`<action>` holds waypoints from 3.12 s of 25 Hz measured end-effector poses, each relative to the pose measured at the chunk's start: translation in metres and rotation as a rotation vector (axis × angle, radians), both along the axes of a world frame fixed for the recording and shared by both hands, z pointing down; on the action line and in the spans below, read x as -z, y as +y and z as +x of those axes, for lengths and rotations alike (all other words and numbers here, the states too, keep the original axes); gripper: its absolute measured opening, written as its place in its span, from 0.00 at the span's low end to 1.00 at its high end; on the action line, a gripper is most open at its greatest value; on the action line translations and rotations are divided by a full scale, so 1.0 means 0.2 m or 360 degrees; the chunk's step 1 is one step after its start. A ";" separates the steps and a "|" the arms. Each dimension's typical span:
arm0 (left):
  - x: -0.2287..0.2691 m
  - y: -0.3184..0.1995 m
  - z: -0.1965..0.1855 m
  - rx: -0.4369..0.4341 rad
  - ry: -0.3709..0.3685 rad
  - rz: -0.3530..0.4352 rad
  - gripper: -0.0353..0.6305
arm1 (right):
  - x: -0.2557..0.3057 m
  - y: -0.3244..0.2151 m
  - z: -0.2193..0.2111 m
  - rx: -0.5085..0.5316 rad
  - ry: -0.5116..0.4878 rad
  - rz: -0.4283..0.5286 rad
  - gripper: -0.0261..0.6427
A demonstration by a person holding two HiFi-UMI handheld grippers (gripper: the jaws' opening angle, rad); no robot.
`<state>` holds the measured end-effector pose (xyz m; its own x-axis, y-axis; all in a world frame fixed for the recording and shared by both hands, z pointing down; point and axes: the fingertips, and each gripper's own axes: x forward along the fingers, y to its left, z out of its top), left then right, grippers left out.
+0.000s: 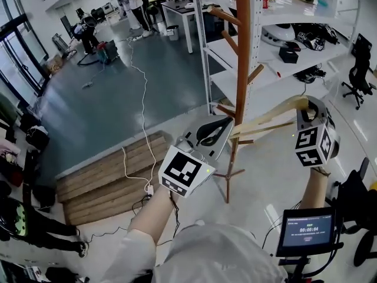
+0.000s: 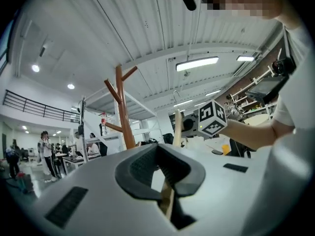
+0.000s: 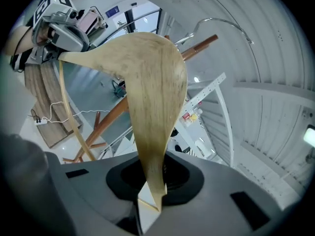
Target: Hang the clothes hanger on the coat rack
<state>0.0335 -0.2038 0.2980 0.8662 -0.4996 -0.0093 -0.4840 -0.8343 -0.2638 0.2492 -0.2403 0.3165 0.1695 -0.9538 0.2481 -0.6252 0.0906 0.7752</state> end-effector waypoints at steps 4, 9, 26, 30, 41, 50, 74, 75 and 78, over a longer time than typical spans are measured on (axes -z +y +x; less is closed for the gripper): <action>0.20 -0.08 -0.01 0.0083 -0.0017 0.0121 0.06 | 0.23 -0.14 -0.07 0.0113 0.0067 0.0042 0.13; 0.41 -0.15 -0.05 0.0229 -0.0016 0.0257 0.06 | 0.50 -0.30 -0.16 0.0223 0.0168 0.0062 0.13; 0.82 -0.29 -0.12 0.0378 -0.0012 0.0427 0.06 | 0.98 -0.62 -0.35 0.0401 0.0280 0.0076 0.13; 0.82 -0.30 -0.09 0.0390 -0.0018 0.0414 0.06 | 0.98 -0.63 -0.33 0.0426 0.0268 0.0033 0.13; 0.80 -0.34 -0.12 0.0400 -0.0007 0.0387 0.06 | 0.94 -0.68 -0.35 0.0447 0.0246 0.0005 0.13; 0.80 -0.37 -0.07 0.0392 -0.0066 0.0393 0.06 | 0.92 -0.72 -0.32 0.0436 0.0223 -0.0070 0.13; 0.66 -0.40 -0.14 0.0384 -0.0016 0.0252 0.06 | 0.75 -0.81 -0.36 0.0459 0.0191 0.0015 0.13; 0.67 -0.40 -0.14 0.0377 0.0003 0.0242 0.06 | 0.75 -0.81 -0.36 0.0454 0.0204 0.0023 0.13; 0.69 -0.38 -0.16 0.0357 0.0060 0.0223 0.06 | 0.74 -0.80 -0.37 0.0458 0.0236 0.0048 0.14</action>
<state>0.0013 -0.2790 0.1604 0.7316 -0.6708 -0.1219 -0.6645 -0.6616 -0.3476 0.1756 -0.4012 0.1688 -0.0757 -0.9744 0.2119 -0.4571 0.2228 0.8611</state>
